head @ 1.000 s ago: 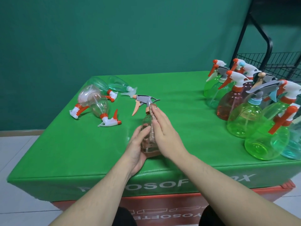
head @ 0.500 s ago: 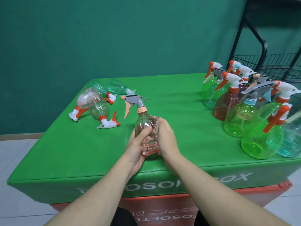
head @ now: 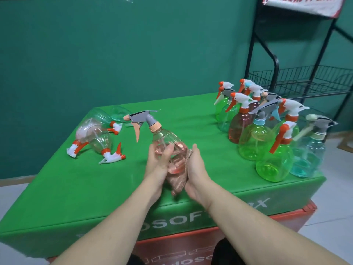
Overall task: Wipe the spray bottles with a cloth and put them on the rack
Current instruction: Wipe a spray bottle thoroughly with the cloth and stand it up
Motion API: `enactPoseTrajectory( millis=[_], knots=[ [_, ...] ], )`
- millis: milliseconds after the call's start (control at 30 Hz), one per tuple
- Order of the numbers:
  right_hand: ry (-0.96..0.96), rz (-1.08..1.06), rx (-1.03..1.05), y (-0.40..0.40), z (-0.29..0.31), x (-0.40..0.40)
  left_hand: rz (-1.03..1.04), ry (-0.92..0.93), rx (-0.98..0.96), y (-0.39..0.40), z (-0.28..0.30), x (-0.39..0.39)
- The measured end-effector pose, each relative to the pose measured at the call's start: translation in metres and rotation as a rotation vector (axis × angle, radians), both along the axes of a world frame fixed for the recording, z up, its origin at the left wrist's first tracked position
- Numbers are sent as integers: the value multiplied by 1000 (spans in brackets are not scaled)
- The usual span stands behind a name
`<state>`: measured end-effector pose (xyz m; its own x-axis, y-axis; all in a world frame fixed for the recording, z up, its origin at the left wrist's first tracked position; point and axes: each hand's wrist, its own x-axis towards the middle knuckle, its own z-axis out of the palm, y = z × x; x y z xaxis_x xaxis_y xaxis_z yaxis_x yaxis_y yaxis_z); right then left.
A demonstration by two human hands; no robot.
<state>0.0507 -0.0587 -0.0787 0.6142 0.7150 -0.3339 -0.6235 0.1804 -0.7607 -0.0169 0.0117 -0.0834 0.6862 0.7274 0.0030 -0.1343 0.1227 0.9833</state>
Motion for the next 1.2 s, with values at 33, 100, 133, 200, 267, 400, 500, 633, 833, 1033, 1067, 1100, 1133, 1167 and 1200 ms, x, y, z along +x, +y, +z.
enactPoseTrajectory(
  millis=[33, 100, 133, 200, 267, 400, 500, 633, 833, 1033, 1067, 1100, 1133, 1167, 1200],
  knots=[
    [-16, 8, -18, -6, 1, 3, -14, 47, 67, -1, 2, 1],
    [-77, 2, -72, -14, -1, 10, -29, 116, 178, -1, 5, 6],
    [-119, -1, -102, -19, -1, 12, -28, 138, 225, -1, 4, 10],
    [-175, -13, -152, -29, -3, 18, -6, 156, 283, -2, 2, 19],
    [-230, -11, -196, -40, -5, 27, 32, 170, 318, -3, -1, 28],
    [-306, 10, -242, -61, -9, 47, 70, 193, 340, -8, -2, 45],
    [-443, -60, -337, -72, -11, 61, 70, 221, 358, -13, 1, 61],
    [-586, -87, -433, -81, -9, 76, 94, 247, 356, -11, 7, 85],
    [-588, -90, -455, -76, -3, 99, 89, 259, 371, 3, 13, 135],
    [-601, -117, -496, -51, -8, 123, 76, 234, 399, 24, 16, 199],
    [-599, -121, -499, -47, -9, 126, 76, 238, 401, 28, 15, 209],
    [-597, -124, -503, -44, -10, 130, 74, 240, 405, 32, 14, 218],
    [-596, -129, -506, -40, -10, 133, 73, 241, 411, 36, 12, 227],
    [-593, -133, -507, -36, -10, 136, 74, 241, 417, 41, 9, 236],
    [-593, -139, -504, -33, -10, 140, 79, 238, 421, 44, 6, 244]
  ],
)
